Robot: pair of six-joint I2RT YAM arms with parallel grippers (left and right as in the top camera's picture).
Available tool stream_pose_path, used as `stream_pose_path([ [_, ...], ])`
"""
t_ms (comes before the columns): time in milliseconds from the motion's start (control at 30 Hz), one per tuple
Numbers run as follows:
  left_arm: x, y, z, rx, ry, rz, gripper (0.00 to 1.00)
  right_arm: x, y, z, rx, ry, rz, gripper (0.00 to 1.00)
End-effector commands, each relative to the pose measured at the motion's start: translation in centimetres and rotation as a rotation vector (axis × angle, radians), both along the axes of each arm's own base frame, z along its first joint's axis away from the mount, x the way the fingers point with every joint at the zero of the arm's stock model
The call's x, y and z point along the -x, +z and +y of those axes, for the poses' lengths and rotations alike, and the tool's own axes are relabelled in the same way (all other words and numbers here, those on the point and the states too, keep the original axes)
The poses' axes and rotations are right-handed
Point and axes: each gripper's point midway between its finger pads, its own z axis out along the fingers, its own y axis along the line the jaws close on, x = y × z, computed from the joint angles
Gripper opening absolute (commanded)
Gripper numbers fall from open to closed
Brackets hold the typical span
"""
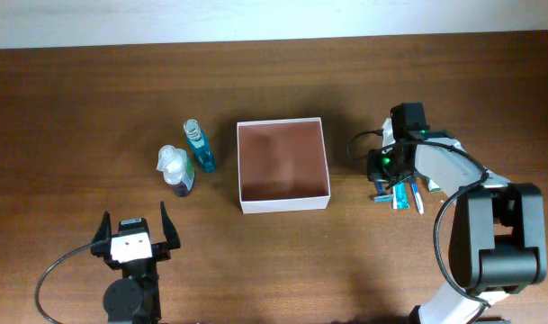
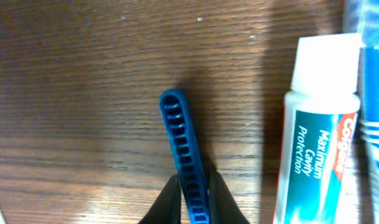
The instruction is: Pack container
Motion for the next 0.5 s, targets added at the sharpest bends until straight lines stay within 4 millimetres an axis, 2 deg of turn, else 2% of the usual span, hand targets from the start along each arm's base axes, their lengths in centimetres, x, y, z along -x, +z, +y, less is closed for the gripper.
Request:
stream_pose_path([
  [0, 0.0, -0.1, -0.1, -0.015, -0.008, -0.004, 0.99, 0.1, -0.1, -0.5, 0.030, -0.011, 0.012, 0.04],
  [267, 0.0, -0.1, -0.1, -0.015, -0.008, -0.004, 0.99, -1.5, 3.9, -0.5, 0.031, -0.007, 0.005, 0.04],
  [367, 0.0, -0.1, -0.1, -0.015, -0.008, -0.004, 0.99, -2.0, 4.9, -0.5, 0.031, -0.007, -0.003, 0.05],
  [400, 0.0, -0.1, -0.1, -0.016, -0.008, -0.004, 0.99, -2.1, 4.9, -0.5, 0.031, -0.007, -0.006, 0.12],
  [433, 0.0, -0.1, -0.1, -0.015, -0.008, -0.004, 0.99, -2.2, 5.0, -0.5, 0.031, -0.007, -0.007, 0.29],
  [467, 0.0, -0.1, -0.1, -0.015, -0.008, -0.004, 0.99, -2.1, 4.9, -0.5, 0.031, -0.007, -0.006, 0.50],
])
